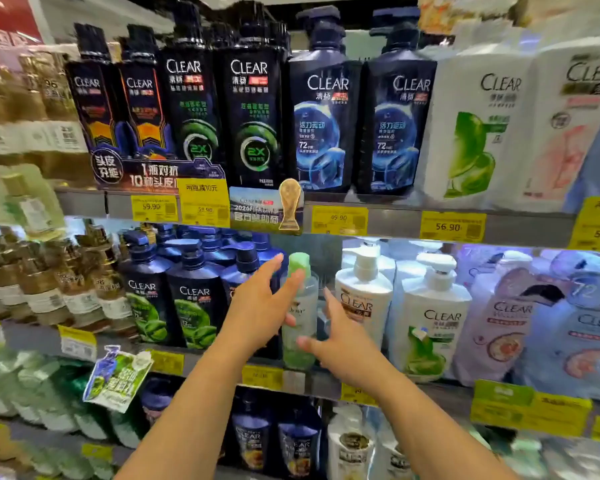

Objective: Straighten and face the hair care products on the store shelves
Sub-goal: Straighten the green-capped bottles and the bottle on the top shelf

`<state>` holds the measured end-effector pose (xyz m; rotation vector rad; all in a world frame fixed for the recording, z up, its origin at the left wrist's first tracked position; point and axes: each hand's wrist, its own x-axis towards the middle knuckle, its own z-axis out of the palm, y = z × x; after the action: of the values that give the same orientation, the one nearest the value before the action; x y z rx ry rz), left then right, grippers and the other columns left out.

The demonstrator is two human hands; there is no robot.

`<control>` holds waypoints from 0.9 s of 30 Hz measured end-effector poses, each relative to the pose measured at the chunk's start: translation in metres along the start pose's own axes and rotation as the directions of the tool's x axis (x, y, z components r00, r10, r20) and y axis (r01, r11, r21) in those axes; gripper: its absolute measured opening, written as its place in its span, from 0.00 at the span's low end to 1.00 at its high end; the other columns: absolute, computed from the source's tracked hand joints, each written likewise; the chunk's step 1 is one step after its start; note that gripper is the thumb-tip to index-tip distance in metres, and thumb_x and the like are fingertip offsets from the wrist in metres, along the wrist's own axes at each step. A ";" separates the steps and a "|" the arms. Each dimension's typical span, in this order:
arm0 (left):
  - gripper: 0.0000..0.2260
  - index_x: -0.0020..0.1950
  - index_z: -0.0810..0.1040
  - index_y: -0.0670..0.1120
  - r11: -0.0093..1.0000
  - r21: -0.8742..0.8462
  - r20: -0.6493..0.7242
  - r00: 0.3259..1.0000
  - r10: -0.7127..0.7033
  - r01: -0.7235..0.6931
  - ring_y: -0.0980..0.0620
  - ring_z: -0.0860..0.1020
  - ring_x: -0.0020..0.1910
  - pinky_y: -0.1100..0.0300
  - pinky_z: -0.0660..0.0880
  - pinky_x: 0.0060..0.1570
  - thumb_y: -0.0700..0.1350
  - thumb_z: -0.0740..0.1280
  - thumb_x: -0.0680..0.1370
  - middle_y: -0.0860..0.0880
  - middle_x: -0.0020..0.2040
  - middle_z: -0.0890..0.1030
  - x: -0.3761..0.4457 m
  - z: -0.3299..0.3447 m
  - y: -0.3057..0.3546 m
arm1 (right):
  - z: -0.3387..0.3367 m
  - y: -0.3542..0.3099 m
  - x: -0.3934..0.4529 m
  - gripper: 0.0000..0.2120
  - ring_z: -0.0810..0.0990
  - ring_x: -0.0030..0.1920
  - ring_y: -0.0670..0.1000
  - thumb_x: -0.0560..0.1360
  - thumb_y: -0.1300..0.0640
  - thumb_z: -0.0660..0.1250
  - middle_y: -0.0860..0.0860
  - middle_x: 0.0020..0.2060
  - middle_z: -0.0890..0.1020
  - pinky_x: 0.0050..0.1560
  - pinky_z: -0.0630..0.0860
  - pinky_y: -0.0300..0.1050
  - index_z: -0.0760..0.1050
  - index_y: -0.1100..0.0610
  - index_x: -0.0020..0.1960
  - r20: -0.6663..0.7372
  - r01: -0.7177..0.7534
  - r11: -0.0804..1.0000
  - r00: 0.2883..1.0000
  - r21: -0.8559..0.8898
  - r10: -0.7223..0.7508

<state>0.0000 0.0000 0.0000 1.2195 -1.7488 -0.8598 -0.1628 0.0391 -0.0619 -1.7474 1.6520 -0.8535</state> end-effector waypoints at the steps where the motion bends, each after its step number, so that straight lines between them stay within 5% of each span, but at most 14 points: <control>1: 0.28 0.77 0.64 0.57 0.999 -0.043 0.039 0.999 0.000 0.002 0.54 0.84 0.31 0.61 0.75 0.26 0.61 0.63 0.79 0.60 0.64 0.74 0.004 0.000 0.000 | 0.006 -0.002 0.003 0.50 0.72 0.58 0.39 0.75 0.43 0.72 0.46 0.74 0.72 0.46 0.67 0.28 0.39 0.43 0.81 -0.001 -0.008 1.000 1.000 0.020 0.008; 4: 0.24 0.76 0.66 0.55 0.997 -0.077 0.120 0.993 0.023 -0.014 0.49 0.84 0.31 0.56 0.80 0.29 0.57 0.62 0.81 0.57 0.67 0.76 0.016 -0.003 -0.007 | 0.018 -0.002 0.007 0.49 0.78 0.55 0.39 0.75 0.45 0.72 0.40 0.68 0.76 0.45 0.70 0.27 0.39 0.39 0.80 -0.014 -0.045 0.995 0.999 0.085 0.047; 7: 0.24 0.74 0.70 0.53 0.997 -0.033 0.097 0.993 0.070 -0.068 0.50 0.84 0.28 0.55 0.81 0.31 0.56 0.65 0.80 0.56 0.62 0.80 0.026 -0.008 -0.008 | 0.026 -0.004 0.006 0.46 0.79 0.42 0.31 0.75 0.45 0.72 0.23 0.54 0.72 0.39 0.72 0.25 0.43 0.37 0.80 -0.112 -0.030 0.986 0.993 0.167 0.049; 10: 0.24 0.67 0.78 0.51 0.987 0.020 0.065 0.986 0.156 -0.157 0.52 0.82 0.26 0.53 0.81 0.30 0.59 0.72 0.74 0.54 0.51 0.82 0.031 -0.011 -0.008 | 0.035 -0.006 0.001 0.39 0.80 0.48 0.31 0.74 0.47 0.73 0.14 0.48 0.71 0.50 0.79 0.33 0.51 0.21 0.69 -0.180 -0.015 0.964 0.981 0.267 0.065; 13: 0.21 0.55 0.83 0.58 0.919 0.191 0.104 0.938 0.331 -0.345 0.59 0.77 0.32 0.56 0.79 0.32 0.66 0.70 0.67 0.54 0.41 0.77 0.032 -0.011 -0.006 | 0.040 -0.007 0.000 0.36 0.80 0.56 0.34 0.75 0.50 0.73 0.25 0.56 0.78 0.55 0.82 0.47 0.55 0.18 0.64 -0.232 -0.003 0.940 0.969 0.340 0.087; 16: 0.13 0.48 0.83 0.60 0.889 0.207 0.145 0.912 0.385 -0.408 0.61 0.75 0.35 0.67 0.72 0.32 0.65 0.71 0.68 0.58 0.38 0.74 0.035 -0.012 -0.006 | 0.042 -0.011 -0.003 0.33 0.86 0.48 0.46 0.77 0.51 0.72 0.32 0.60 0.75 0.39 0.82 0.42 0.58 0.21 0.65 -0.270 -0.006 0.917 0.955 0.398 0.124; 20: 0.11 0.48 0.82 0.57 0.907 0.089 0.186 0.901 0.392 -0.413 0.62 0.78 0.40 0.63 0.75 0.39 0.59 0.76 0.69 0.60 0.43 0.80 0.039 -0.012 -0.005 | 0.040 -0.019 -0.012 0.33 0.87 0.41 0.49 0.77 0.51 0.73 0.27 0.53 0.72 0.33 0.81 0.41 0.58 0.16 0.55 -0.322 -0.007 0.884 0.930 0.468 0.178; 24: 0.11 0.46 0.84 0.55 0.887 -0.125 0.234 0.856 0.461 -0.444 0.57 0.78 0.24 0.65 0.72 0.22 0.55 0.79 0.68 0.59 0.43 0.83 0.036 -0.016 0.016 | 0.028 -0.033 -0.029 0.30 0.85 0.39 0.47 0.75 0.48 0.74 0.29 0.55 0.76 0.37 0.81 0.43 0.61 0.16 0.56 -0.384 -0.008 0.865 0.894 0.501 0.231; 27: 0.08 0.41 0.85 0.57 0.869 -0.254 0.185 0.861 0.474 -0.424 0.57 0.78 0.24 0.64 0.72 0.18 0.55 0.80 0.65 0.58 0.38 0.83 0.033 -0.026 0.037 | 0.019 -0.051 -0.043 0.30 0.83 0.43 0.43 0.68 0.37 0.75 0.36 0.59 0.79 0.39 0.79 0.39 0.65 0.21 0.64 -0.405 -0.005 0.888 0.889 0.461 0.215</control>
<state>0.0026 -0.0219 0.0518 0.5431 -1.9732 -0.8994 -0.1176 0.0853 -0.0365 -1.1735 1.6334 -1.5315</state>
